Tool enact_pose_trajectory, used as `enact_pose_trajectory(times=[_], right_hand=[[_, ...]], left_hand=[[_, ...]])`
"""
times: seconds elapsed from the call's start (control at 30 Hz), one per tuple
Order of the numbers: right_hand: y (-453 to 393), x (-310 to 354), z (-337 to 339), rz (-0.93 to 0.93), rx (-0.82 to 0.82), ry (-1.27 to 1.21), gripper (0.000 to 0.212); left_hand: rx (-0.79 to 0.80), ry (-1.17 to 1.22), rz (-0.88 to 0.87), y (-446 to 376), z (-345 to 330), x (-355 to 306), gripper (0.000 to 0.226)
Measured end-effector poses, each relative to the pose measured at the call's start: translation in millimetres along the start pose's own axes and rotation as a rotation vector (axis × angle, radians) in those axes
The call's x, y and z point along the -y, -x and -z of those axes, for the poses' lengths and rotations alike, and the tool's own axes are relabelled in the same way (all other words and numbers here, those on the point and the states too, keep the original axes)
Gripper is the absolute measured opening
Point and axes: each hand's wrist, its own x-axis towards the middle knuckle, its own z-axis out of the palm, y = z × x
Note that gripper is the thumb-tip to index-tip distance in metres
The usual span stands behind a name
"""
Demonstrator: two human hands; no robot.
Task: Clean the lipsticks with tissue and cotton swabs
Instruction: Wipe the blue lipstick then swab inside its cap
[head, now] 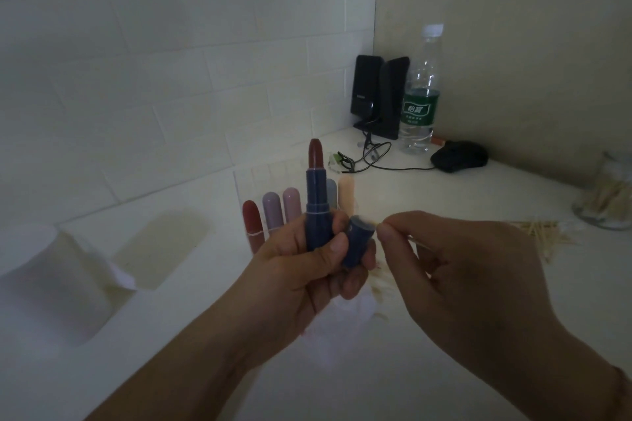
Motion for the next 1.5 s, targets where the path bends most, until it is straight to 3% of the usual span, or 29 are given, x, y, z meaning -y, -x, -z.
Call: enact_pose_trajectory(times=[0.2, 0.4, 0.53, 0.6, 0.77, 0.87, 0.97, 1.3, 1.5], right_hand=[[3.1, -8.0, -6.7, 0.042, 0.067, -0.002, 0.012], [5.8, -12.5, -12.1, 0.093, 0.064, 0.005, 0.017], [4.8, -10.8, -10.4, 0.088, 0.127, -0.151, 0.020], [3.3, -6.3, -9.4, 0.113, 0.124, -0.088, 0.011], [1.8, -2.4, -3.6, 0.099, 0.070, -0.155, 0.029], [1.2, -3.9, -2.8, 0.069, 0.088, -0.217, 0.032], [0.2, -4.9, -4.6, 0.024, 0.074, -0.203, 0.032], [0.0, -6.6, -5.2, 0.036, 0.122, -0.278, 0.030], [-1.6, -12.1, -3.6, 0.080, 0.183, -0.322, 0.024]], left_hand=[[-0.001, 0.138, 0.045, 0.0, 1.2, -1.5, 0.021], [0.021, 0.225, 0.128, 0.9, 3.3, -4.8, 0.010], [0.086, 0.317, 0.170, -0.4, 9.8, -2.4, 0.038], [0.128, 0.319, 0.186, -1.2, 12.2, -0.9, 0.035], [0.158, 0.230, 0.199, -1.9, 16.2, -2.2, 0.023], [0.058, 0.165, 0.172, -1.9, 11.7, -4.4, 0.024], [-0.040, 0.106, 0.143, -1.2, 8.3, -5.2, 0.024], [-0.039, 0.054, 0.126, -0.9, 7.7, -5.9, 0.025], [-0.149, -0.096, 0.075, -0.1, 4.9, -10.2, 0.032]])
